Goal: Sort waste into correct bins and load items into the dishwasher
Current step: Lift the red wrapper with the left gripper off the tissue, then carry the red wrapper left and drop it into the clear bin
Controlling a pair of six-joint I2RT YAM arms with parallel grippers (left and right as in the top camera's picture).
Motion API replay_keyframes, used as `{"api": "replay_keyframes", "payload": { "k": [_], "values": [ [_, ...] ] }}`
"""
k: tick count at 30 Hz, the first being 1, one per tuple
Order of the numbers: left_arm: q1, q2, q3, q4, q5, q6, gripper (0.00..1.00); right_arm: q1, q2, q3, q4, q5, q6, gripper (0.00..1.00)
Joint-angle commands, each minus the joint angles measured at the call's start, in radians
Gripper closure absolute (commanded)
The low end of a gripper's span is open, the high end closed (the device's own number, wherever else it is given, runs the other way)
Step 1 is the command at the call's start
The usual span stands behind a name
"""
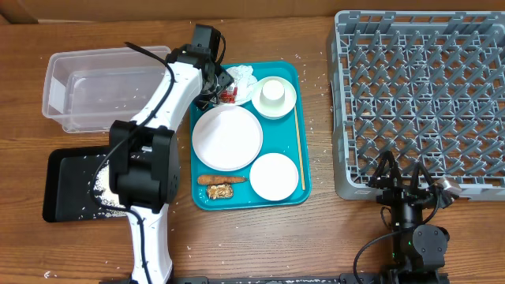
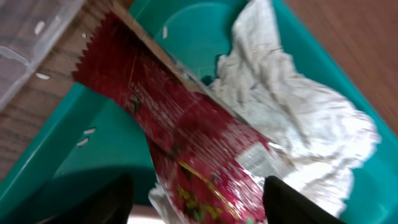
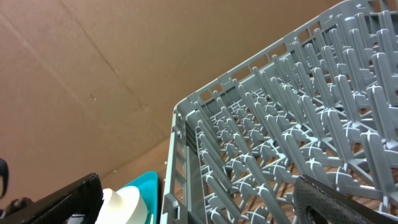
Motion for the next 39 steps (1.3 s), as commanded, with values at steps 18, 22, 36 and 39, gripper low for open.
{"api": "replay_keyframes", "payload": {
  "k": [18, 22, 36, 39],
  "values": [
    [0.004, -0.036, 0.042, -0.026, 0.048, 0.035, 0.96, 0.005, -0.009, -0.010, 0.005, -0.002, -0.011, 0.00],
    [0.004, -0.111, 0.055, -0.021, 0.047, 0.074, 0.96, 0.005, -0.009, -0.010, 0.005, -0.002, -0.011, 0.00],
    [0.069, -0.301, 0.057, -0.040, -0.276, 0.169, 0.96, 0.005, -0.009, -0.010, 0.005, -0.002, -0.011, 0.00],
    [0.137, -0.296, 0.056, -0.087, -0.282, 0.153, 0.96, 0.005, -0.009, -0.010, 0.005, -0.002, -0.011, 0.00]
  ]
}}
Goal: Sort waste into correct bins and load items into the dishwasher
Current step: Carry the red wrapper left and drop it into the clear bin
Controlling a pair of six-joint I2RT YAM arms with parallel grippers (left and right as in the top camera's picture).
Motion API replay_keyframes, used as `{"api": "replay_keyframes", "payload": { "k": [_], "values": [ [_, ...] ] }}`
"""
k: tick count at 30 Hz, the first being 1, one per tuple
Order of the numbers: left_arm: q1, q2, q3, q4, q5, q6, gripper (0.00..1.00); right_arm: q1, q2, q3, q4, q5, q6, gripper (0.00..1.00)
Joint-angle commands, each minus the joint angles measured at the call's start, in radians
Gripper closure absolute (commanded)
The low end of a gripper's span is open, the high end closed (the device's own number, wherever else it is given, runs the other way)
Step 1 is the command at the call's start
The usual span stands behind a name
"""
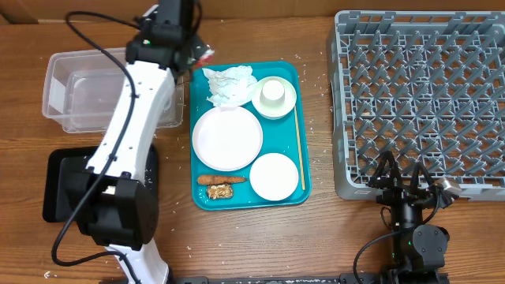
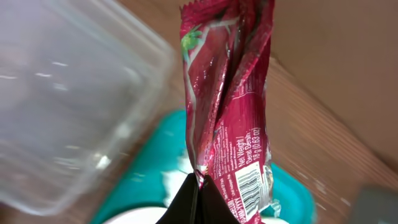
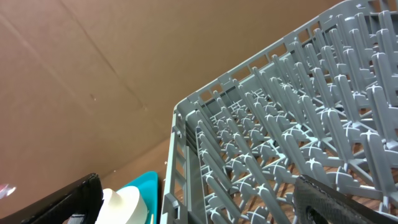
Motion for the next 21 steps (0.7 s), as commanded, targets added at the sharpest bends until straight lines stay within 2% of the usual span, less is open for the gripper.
{"api": "replay_keyframes", "payload": {
  "k": [1, 5, 8, 9, 10, 11, 12, 18, 20, 21],
  "values": [
    [0.095, 0.003, 0.007, -0.049, -0.082, 0.007, 0.96, 0.005, -0.009, -0.010, 0.005, -0.002, -0.011, 0.00],
    [0.192, 0.011, 0.007, -0.076, -0.082, -0.016, 0.95, 0.005, -0.009, -0.010, 0.005, -0.002, -0.011, 0.00],
    [0.254, 0.023, 0.007, -0.071, -0.072, -0.015, 0.84, 0.005, -0.009, -0.010, 0.005, -0.002, -0.011, 0.00],
    [0.270, 0.025, 0.007, -0.072, -0.064, -0.010, 0.71, 0.005, -0.009, -0.010, 0.005, -0.002, -0.011, 0.00],
    [0.285, 0.029, 0.007, -0.071, -0.052, 0.003, 0.51, 0.005, -0.009, -0.010, 0.005, -0.002, -0.011, 0.00],
    [0.302, 0.032, 0.007, -0.071, -0.027, 0.027, 0.23, 0.005, -0.009, -0.010, 0.005, -0.002, -0.011, 0.00],
    [0.309, 0.034, 0.007, -0.071, -0.010, 0.043, 0.14, 0.005, -0.009, -0.010, 0.005, -0.002, -0.011, 0.00],
    [0.307, 0.041, 0.007, -0.072, 0.208, 0.159, 0.10, 0.005, -0.009, -0.010, 0.005, -0.002, -0.011, 0.00],
    [0.293, 0.041, 0.007, -0.071, 0.308, 0.193, 0.14, 0.005, -0.009, -0.010, 0.005, -0.002, -0.011, 0.00],
    [0.280, 0.041, 0.007, -0.068, 0.360, 0.208, 0.20, 0.005, -0.009, -0.010, 0.005, -0.002, -0.011, 0.00]
  ]
}}
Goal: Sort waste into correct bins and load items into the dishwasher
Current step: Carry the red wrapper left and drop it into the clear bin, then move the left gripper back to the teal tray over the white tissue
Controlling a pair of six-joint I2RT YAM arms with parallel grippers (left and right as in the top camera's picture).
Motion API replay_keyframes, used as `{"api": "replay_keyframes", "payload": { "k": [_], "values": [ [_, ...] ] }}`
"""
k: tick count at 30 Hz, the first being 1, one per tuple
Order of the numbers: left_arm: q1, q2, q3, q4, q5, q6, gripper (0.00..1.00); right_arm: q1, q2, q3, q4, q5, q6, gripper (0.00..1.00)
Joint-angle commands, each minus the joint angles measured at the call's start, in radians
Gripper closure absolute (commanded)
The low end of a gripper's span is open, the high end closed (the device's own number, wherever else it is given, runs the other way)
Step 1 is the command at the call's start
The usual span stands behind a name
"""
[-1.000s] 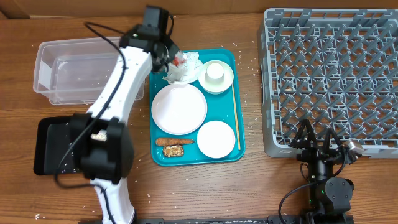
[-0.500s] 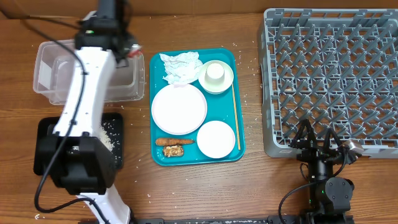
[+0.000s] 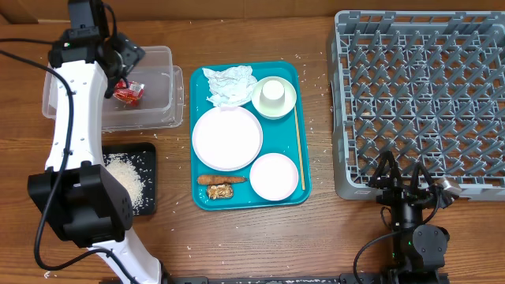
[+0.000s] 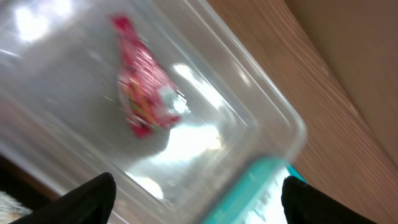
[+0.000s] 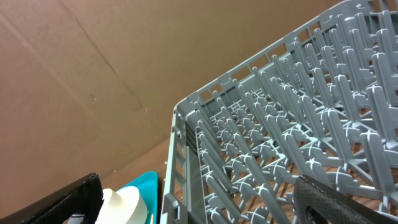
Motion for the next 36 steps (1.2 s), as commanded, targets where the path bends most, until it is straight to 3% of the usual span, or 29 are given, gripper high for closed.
{"api": "replay_keyframes", "payload": {
  "k": [1, 8, 19, 36],
  "values": [
    [-0.044, 0.016, 0.007, 0.008, 0.227, 0.108, 0.21, 0.005, -0.009, -0.010, 0.006, -0.002, -0.011, 0.00],
    [-0.201, 0.017, 0.006, 0.007, 0.193, 0.161, 0.19, 0.005, -0.008, -0.010, 0.006, -0.002, -0.011, 0.00],
    [-0.392, 0.093, -0.010, 0.019, 0.142, -0.071, 0.19, 0.005, -0.009, -0.010, 0.006, -0.002, -0.011, 0.00],
    [-0.425, 0.365, -0.010, 0.283, 0.124, -0.112, 0.26, 0.005, -0.009, -0.010, 0.006, -0.002, -0.011, 0.00]
  ]
}}
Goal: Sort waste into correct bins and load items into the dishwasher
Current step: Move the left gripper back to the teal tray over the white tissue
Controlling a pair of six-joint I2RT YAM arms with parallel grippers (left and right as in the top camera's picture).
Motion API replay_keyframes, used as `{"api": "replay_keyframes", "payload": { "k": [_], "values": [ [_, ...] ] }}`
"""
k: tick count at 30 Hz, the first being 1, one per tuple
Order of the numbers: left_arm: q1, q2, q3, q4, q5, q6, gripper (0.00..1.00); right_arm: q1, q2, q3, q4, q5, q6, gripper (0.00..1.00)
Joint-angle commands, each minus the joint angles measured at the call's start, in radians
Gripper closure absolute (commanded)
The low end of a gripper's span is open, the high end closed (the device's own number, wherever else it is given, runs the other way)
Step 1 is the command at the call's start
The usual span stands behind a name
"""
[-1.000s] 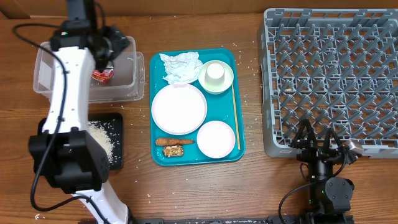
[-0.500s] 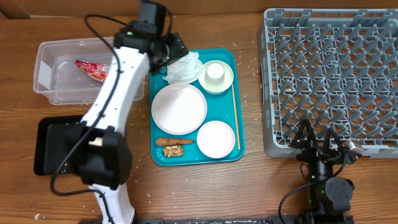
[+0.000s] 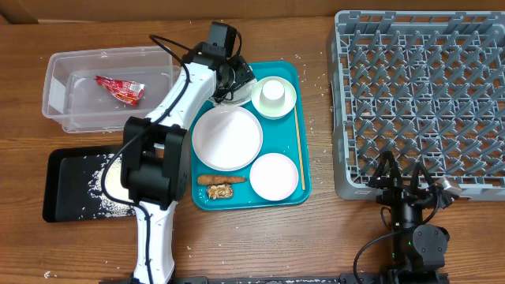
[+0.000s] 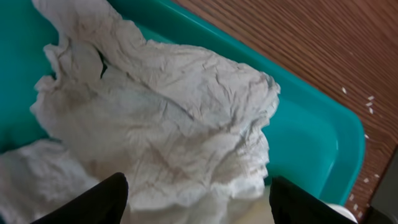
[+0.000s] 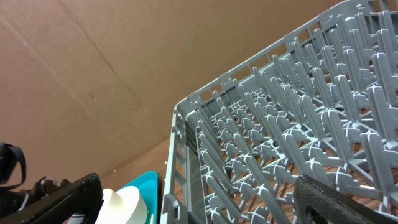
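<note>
A crumpled white napkin (image 4: 155, 130) lies at the far left corner of the teal tray (image 3: 289, 181). My left gripper (image 4: 196, 202) stands open right over it, one finger on each side. The red wrapper (image 3: 118, 88) rests in the clear bin (image 3: 57, 95). On the tray are a white cup in a bowl (image 3: 273, 96), a large white plate (image 3: 227, 138), a small plate (image 3: 274, 176), a chopstick (image 3: 298, 146) and a piece of food (image 3: 220, 185). My right gripper (image 5: 199, 205) is open near the grey dish rack (image 3: 418, 95), holding nothing.
A black tray (image 3: 75, 185) with spilled rice sits at the front left. Rice grains are scattered on the wooden table. The rack fills the right side, and the right arm rests in front of it.
My left gripper was open over the clear bin with the wrapper below it. Now it is open over the napkin on the tray. The wrapper stays in the bin. The right arm is unmoved.
My left gripper was open at the red wrapper beside the napkin on the tray. Then it held the wrapper up near the clear bin. Then it was open over the bin with the wrapper inside. Now it is back at the tray, over the napkin.
</note>
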Motion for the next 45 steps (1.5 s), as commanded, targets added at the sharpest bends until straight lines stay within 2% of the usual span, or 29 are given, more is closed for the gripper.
{"api": "replay_keyframes", "payload": {
  "k": [1, 4, 8, 10, 12, 13, 15, 24, 31, 39, 45],
  "values": [
    [0.004, 0.047, -0.007, 0.023, -0.033, -0.017, 0.27, 0.005, -0.009, -0.010, 0.006, -0.001, -0.011, 0.00],
    [0.004, 0.066, -0.007, 0.027, -0.069, -0.008, 0.37, 0.005, -0.009, -0.010, 0.006, -0.001, -0.011, 0.00],
    [0.002, 0.072, -0.007, 0.027, -0.124, 0.011, 0.58, 0.005, -0.009, -0.010, 0.006, -0.001, -0.011, 0.00],
    [0.002, 0.072, -0.007, 0.027, -0.132, 0.025, 0.73, 0.005, -0.009, -0.010, 0.006, -0.001, -0.011, 0.00],
    [0.002, 0.072, -0.007, 0.027, -0.131, 0.031, 0.80, 0.005, -0.009, -0.010, 0.006, -0.001, -0.011, 0.00],
    [0.003, 0.072, -0.007, 0.027, -0.131, 0.035, 0.89, 0.005, -0.009, -0.010, 0.006, -0.001, -0.011, 0.00],
    [0.005, 0.073, -0.007, 0.027, -0.132, 0.035, 0.96, 0.005, -0.009, -0.010, 0.006, -0.001, -0.011, 0.00],
    [0.002, 0.058, 0.018, 0.008, -0.127, 0.043, 0.96, 0.005, -0.009, -0.010, 0.006, -0.001, -0.011, 0.00],
    [0.029, -0.095, 0.076, -0.005, -0.135, 0.043, 0.96, 0.005, -0.009, -0.010, 0.006, -0.001, -0.011, 0.00],
    [0.108, -0.312, 0.088, -0.025, -0.314, 0.047, 0.96, 0.005, -0.009, -0.010, 0.006, -0.001, -0.011, 0.00],
    [0.247, -0.354, 0.087, -0.145, -0.365, 0.046, 0.96, 0.005, -0.009, -0.010, 0.006, -0.001, -0.011, 0.00]
  ]
}}
